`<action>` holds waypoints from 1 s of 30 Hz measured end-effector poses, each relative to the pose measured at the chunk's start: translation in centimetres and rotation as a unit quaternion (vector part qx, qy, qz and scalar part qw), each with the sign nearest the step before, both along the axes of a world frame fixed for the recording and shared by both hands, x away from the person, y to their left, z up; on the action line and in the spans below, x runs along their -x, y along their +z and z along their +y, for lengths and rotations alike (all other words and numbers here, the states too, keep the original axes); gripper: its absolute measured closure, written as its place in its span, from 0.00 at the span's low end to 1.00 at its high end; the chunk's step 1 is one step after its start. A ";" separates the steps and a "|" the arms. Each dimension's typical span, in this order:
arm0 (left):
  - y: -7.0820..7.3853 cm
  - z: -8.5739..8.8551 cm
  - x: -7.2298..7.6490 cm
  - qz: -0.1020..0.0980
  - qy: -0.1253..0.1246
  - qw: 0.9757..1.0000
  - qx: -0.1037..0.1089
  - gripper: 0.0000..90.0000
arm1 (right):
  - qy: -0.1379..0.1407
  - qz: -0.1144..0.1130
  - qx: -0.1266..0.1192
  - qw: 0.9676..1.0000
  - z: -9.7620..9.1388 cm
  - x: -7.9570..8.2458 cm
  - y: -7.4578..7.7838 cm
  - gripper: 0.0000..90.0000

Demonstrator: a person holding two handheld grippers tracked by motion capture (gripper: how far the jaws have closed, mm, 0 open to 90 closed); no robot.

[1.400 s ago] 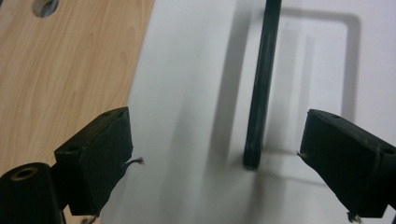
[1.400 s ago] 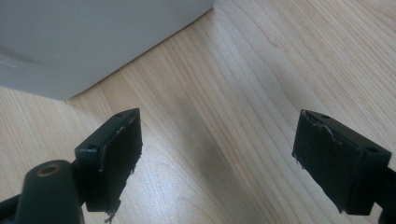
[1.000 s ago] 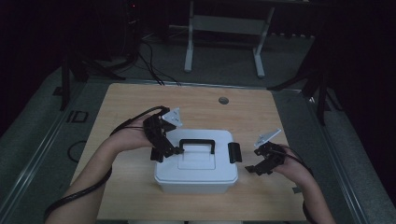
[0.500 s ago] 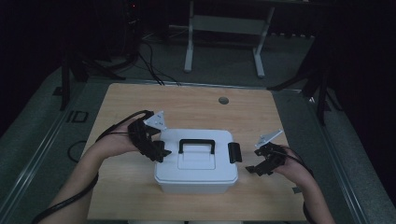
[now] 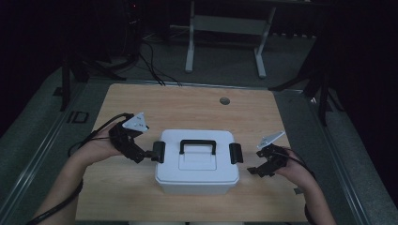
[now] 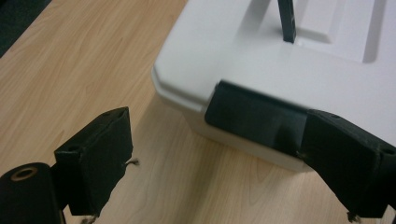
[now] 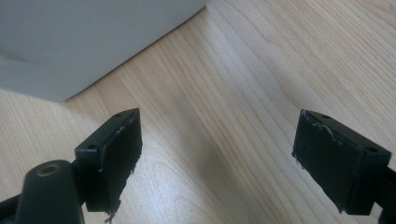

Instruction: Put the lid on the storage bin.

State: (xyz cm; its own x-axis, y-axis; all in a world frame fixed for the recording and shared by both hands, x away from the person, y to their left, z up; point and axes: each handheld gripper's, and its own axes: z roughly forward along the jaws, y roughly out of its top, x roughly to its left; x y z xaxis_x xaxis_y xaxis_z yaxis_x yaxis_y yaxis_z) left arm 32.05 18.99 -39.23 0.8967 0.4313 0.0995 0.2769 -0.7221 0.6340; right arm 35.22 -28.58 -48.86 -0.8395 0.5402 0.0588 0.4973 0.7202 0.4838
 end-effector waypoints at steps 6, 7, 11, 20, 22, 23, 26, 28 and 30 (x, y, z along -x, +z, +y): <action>-0.4 1.8 0.5 -0.004 0.018 1.000 0.007 0.11 | -0.003 -0.002 -0.003 1.000 -0.2 0.0 0.0 0.17; -0.5 2.1 0.5 -0.004 0.022 1.000 0.008 0.11 | -0.004 -0.003 -0.003 1.000 -0.2 0.0 0.0 0.17; -1.2 3.5 0.9 -0.004 0.037 0.999 0.023 0.11 | -0.005 -0.005 -0.003 1.000 -0.3 0.0 -0.1 0.17; -3.5 5.6 1.5 0.008 0.052 0.998 0.040 0.11 | -0.008 -0.008 -0.004 1.000 -0.3 0.0 -0.2 0.17; -3.8 5.9 1.6 0.009 0.055 0.998 0.044 0.11 | -0.007 -0.009 -0.004 1.000 -0.2 0.1 -0.2 0.17; -4.1 6.0 1.7 0.005 0.058 0.997 0.044 0.11 | -0.009 -0.010 -0.005 1.000 -0.3 0.0 -0.2 0.17; -4.5 6.6 1.9 0.004 0.069 0.996 0.059 0.11 | -0.015 -0.013 -0.011 1.000 -0.4 0.0 -0.3 0.16; -4.8 6.9 2.0 0.004 0.074 0.995 0.066 0.11 | -0.018 -0.017 -0.011 1.000 -0.4 0.0 -0.3 0.16; -5.3 7.2 2.1 0.004 0.077 0.994 0.071 0.11 | -0.021 -0.019 -0.014 1.000 -0.5 0.0 -0.4 0.16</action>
